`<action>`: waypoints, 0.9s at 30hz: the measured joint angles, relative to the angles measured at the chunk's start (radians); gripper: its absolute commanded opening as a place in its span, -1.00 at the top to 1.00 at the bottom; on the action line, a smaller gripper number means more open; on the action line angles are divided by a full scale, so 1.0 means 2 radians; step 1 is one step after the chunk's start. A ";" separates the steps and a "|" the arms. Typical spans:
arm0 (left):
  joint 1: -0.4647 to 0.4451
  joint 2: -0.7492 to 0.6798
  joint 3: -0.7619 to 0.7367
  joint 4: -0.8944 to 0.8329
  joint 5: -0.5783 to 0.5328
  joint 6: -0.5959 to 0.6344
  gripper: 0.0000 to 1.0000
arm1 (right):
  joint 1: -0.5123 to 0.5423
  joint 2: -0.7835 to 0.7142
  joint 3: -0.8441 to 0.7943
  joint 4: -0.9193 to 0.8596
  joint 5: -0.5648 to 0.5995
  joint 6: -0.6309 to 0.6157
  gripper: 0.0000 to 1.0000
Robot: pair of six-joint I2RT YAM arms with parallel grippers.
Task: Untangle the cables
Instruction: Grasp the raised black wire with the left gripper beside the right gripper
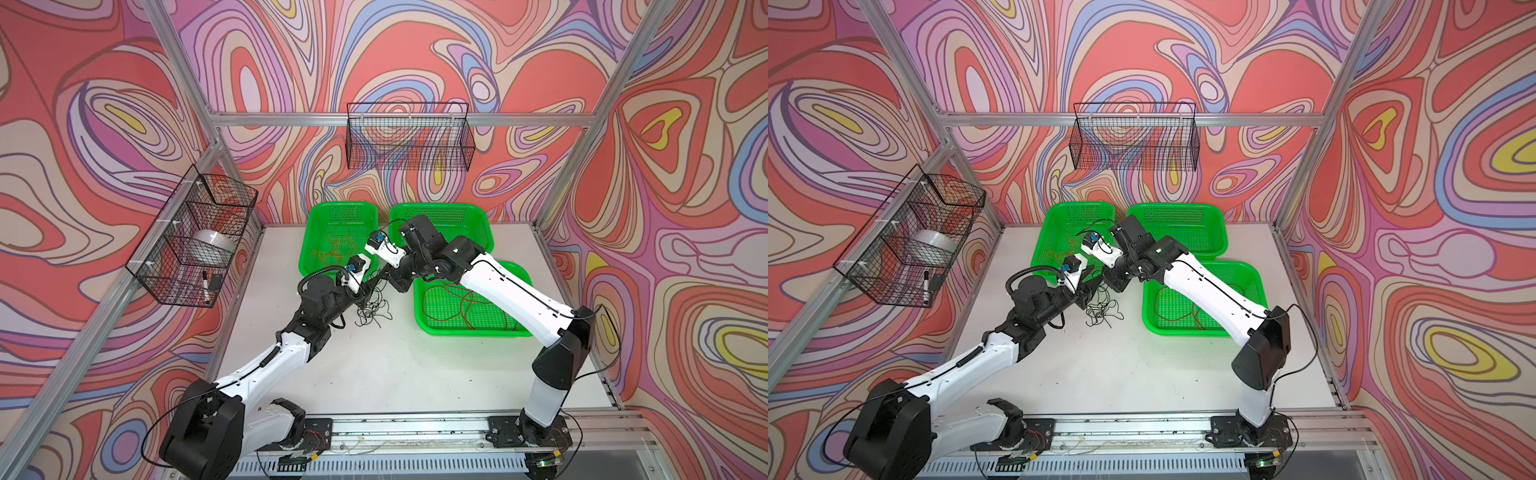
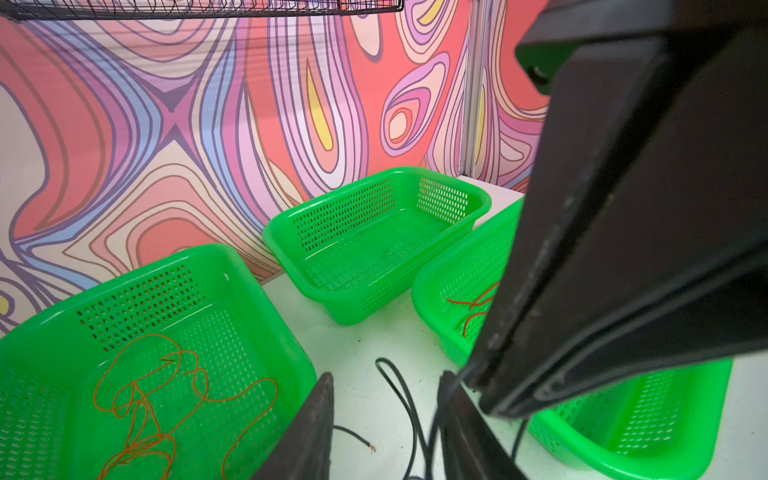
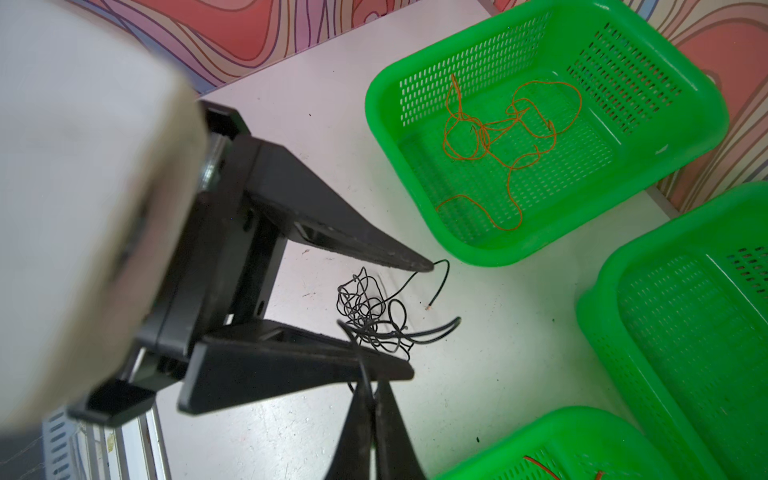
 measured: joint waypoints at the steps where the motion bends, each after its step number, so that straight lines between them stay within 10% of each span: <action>1: -0.001 0.001 0.000 0.003 -0.004 -0.001 0.42 | 0.000 -0.001 -0.002 0.000 -0.002 0.000 1.00; 5: -0.007 0.002 0.003 0.009 -0.023 -0.003 0.99 | 0.000 -0.004 -0.017 0.003 -0.003 -0.001 1.00; 14: -0.069 -0.035 0.060 -0.052 -0.081 0.014 1.00 | 0.000 -0.067 -0.138 0.151 0.066 0.068 0.36; 27: -0.091 -0.080 0.114 -0.170 -0.138 0.014 1.00 | 0.001 -0.071 -0.196 0.334 0.164 0.174 0.50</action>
